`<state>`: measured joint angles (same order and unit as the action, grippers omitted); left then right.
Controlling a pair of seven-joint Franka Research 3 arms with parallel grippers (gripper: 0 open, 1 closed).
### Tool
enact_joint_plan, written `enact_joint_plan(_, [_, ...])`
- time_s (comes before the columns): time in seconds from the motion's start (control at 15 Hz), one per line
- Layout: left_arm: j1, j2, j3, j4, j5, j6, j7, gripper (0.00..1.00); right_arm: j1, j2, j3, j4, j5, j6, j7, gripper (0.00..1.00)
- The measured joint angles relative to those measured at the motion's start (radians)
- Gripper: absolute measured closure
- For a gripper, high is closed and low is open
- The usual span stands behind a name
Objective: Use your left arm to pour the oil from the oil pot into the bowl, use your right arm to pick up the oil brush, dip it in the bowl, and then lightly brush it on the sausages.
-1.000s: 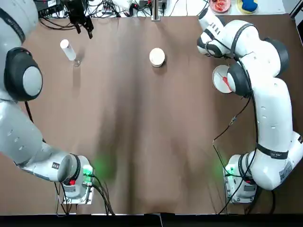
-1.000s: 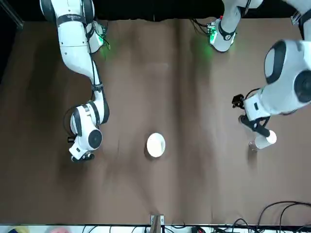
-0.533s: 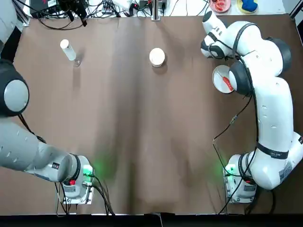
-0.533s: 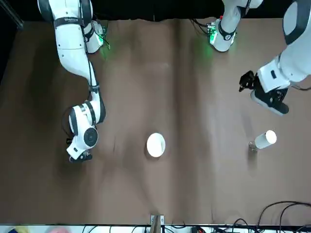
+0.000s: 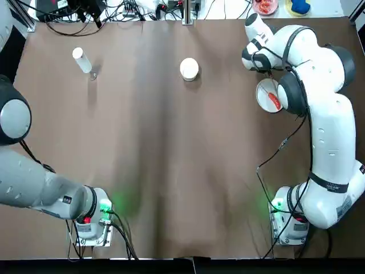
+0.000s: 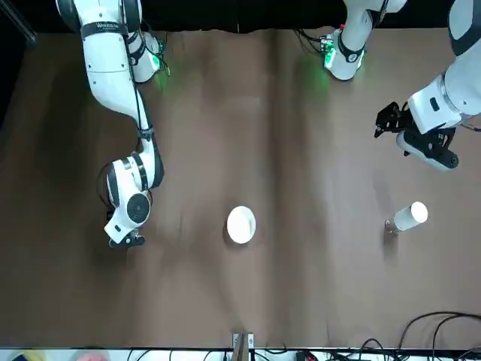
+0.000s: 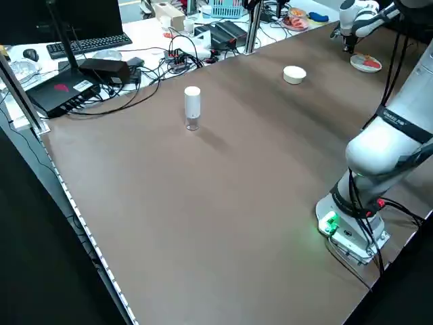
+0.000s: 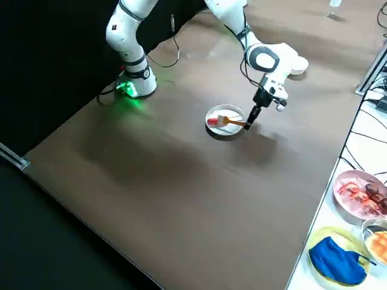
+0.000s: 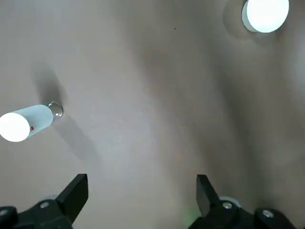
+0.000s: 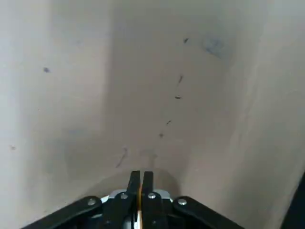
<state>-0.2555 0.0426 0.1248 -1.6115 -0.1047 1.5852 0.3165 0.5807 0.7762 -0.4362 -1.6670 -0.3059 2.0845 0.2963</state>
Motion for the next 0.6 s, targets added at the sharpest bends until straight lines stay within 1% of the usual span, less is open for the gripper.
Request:
enact_joint_plan(0.27, [0.0,0.0,0.0,-0.001,0.0,0.0,0.0,0.0,0.001,-0.003,0.001,-0.006,0.047,0.04,0.004,0.95])
enact_joint_plan(0.4, [0.0,0.0,0.0,-0.001,0.0,0.0,0.0,0.0,0.002,-0.004,0.001,-0.006,0.098,0.075,0.004,0.95])
enact_joint_plan(0.6, [0.0,0.0,0.0,-0.001,0.0,0.0,0.0,0.0,0.006,-0.012,0.001,0.004,0.157,0.087,0.005,0.95])
